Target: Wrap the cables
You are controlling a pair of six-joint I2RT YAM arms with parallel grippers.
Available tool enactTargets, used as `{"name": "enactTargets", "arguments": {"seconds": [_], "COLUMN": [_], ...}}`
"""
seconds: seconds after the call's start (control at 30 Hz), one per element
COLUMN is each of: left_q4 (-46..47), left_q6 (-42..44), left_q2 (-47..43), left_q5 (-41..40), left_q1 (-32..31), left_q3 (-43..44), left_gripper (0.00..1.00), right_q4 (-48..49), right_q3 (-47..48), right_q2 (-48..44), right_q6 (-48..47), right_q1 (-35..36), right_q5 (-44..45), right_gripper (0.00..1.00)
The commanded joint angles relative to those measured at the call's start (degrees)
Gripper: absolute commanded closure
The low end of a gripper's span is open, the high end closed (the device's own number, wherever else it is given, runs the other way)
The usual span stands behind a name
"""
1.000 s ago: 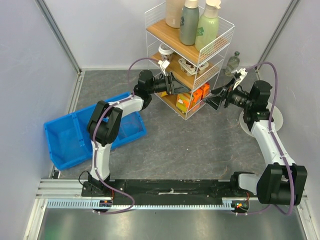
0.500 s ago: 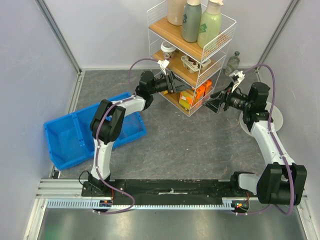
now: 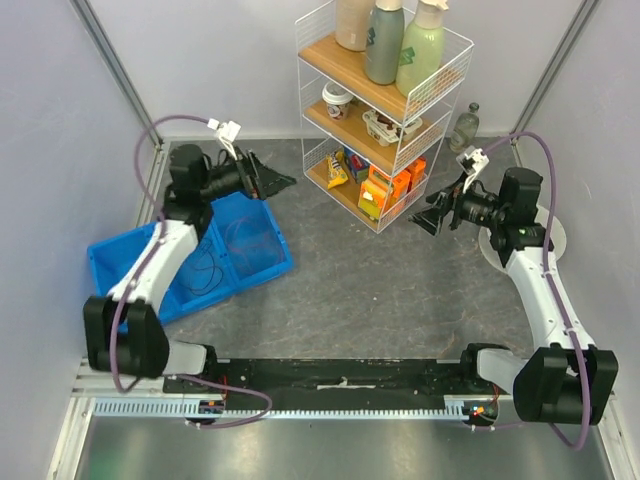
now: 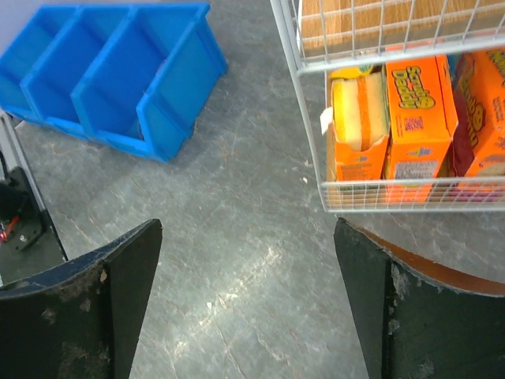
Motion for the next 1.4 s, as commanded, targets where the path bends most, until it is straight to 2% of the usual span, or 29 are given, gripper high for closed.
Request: {"name": "enactTargets", "arguments": {"seconds": [0.0,0.1,0.13,0.23,0.37,0.43,0.57,0.7,0.93,1.1,1.37], "left_q4": [-50.33,-67.67,-70.24,-71.15,-66.41,-63.17,-57.45,-54.54,-47.43,-44.96,-44.78], "left_q6": [50.12,71.58,78.00,88.49,94.84,93.81,85.28,83.25,79.12,82.71,91.16], "left_q2": [-10.71,-14.14,-15.37,-17.40,-15.83,-13.28,-5.20,-0.89,4.31,6.06,6.76], "left_q5": [-3.36,-8.91,-10.75,-16.55,-17.19,-17.62,-21.84,-24.21,-31.77,-41.60,-52.68], "left_q1": [-0.03,0.23,0.23,0.14,0.14,-0.03,-0.30,-0.91,-1.09,-1.53,-1.97], "left_q3": [9.03,10.98,10.37,5.63,0.27,0.25,3.94,4.13,4.65,8.07,5.97], "left_gripper": [0.04,0.01,0.01,0.04,0.17,0.23,0.37,0.41,0.42,0.42,0.44], "right_q4": [-15.22,-20.67,-22.34,-25.08,-25.52,-26.66,-28.59,-28.51,-27.37,-27.54,-27.98], "right_q3": [4.72,5.95,6.39,7.01,6.48,6.74,7.45,7.01,6.92,6.75,6.13], "right_q2": [0.13,0.31,0.40,0.75,0.31,0.14,-0.04,-1.01,-1.36,-1.53,-1.45], "right_q6": [-13.38,-19.45,-20.77,-24.20,-25.70,-26.93,-27.99,-27.38,-24.91,-24.74,-25.53], "right_q1": [0.38,2.22,3.71,8.55,13.65,14.97,15.24,15.24,15.24,15.24,15.24], "right_q5": [3.68,6.49,9.20,14.31,21.95,24.16,26.28,26.10,25.93,24.78,25.23], "right_gripper": [0.02,0.02,0.02,0.02,0.02,0.02,0.02,0.02,0.02,0.02,0.02]}}
